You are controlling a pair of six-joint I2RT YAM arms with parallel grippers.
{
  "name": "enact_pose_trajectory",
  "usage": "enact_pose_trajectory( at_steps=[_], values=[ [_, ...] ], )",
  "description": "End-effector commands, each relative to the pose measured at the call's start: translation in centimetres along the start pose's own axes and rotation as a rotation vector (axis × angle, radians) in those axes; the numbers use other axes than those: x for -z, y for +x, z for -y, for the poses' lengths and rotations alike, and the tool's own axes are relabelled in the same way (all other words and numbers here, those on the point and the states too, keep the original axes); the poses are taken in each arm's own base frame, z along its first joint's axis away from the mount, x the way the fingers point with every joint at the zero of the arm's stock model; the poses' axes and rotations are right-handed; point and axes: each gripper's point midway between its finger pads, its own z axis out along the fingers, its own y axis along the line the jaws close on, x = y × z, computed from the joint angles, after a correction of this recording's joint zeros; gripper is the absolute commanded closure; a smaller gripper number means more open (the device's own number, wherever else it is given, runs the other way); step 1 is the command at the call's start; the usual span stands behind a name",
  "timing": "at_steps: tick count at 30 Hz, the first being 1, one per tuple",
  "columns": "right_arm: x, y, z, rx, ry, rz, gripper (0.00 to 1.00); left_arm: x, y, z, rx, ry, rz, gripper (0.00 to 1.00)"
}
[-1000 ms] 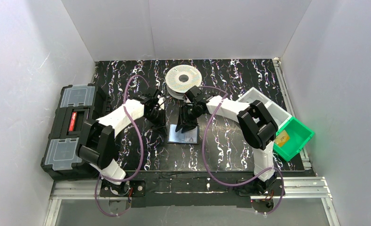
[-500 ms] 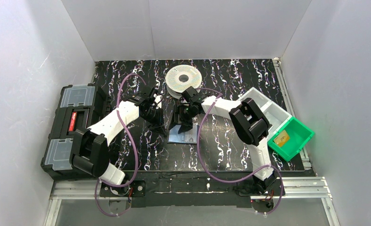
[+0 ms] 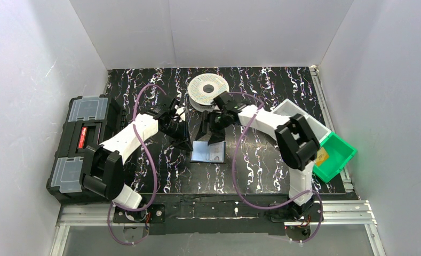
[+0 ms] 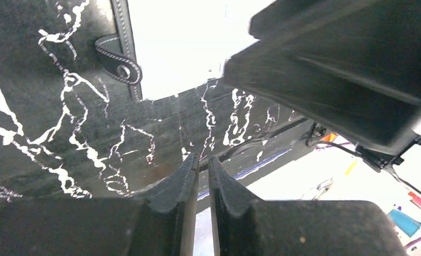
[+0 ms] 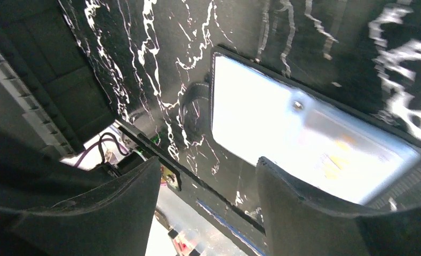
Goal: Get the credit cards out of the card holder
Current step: Remove the credit card from the card holder.
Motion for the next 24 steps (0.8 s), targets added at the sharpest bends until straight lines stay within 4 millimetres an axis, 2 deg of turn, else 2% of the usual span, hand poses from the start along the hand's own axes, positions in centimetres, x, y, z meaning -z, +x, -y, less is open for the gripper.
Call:
enact_pose_trajectory(
  at_steps=[1,4,6,10,16,20,24],
  values=[
    [5.1,-1.0,1.1,0.006,0.038,0.118,0.29,-0.1,-0.9,2.5,-0.003,0.095,-0.007,0.86],
    [6.2,-0.3,3.2,-0.009,0.098,0.142,0.31,-1.6,-1.2,3.0,0.008,0.110,-0.041,0.82],
    [6.5,0.3,4.5,-0.013,0.138,0.151,0.37,-2.6,-1.5,3.6,0.015,0.131,-0.055,0.79],
    [6.1,1.3,6.4,-0.027,0.180,0.138,0.49,-4.6,-2.1,4.3,0.021,0.138,-0.079,0.71],
    [5.1,1.7,8.1,-0.033,0.227,0.112,0.72,-7.4,-2.9,4.7,0.066,0.179,-0.100,0.66],
    [4.5,1.6,8.5,-0.033,0.235,0.103,0.81,-8.4,-3.3,4.6,0.082,0.182,-0.105,0.66],
    [3.8,1.6,8.8,-0.033,0.251,0.091,0.86,-9.3,-3.4,4.2,0.085,0.173,-0.114,0.66]
  ],
)
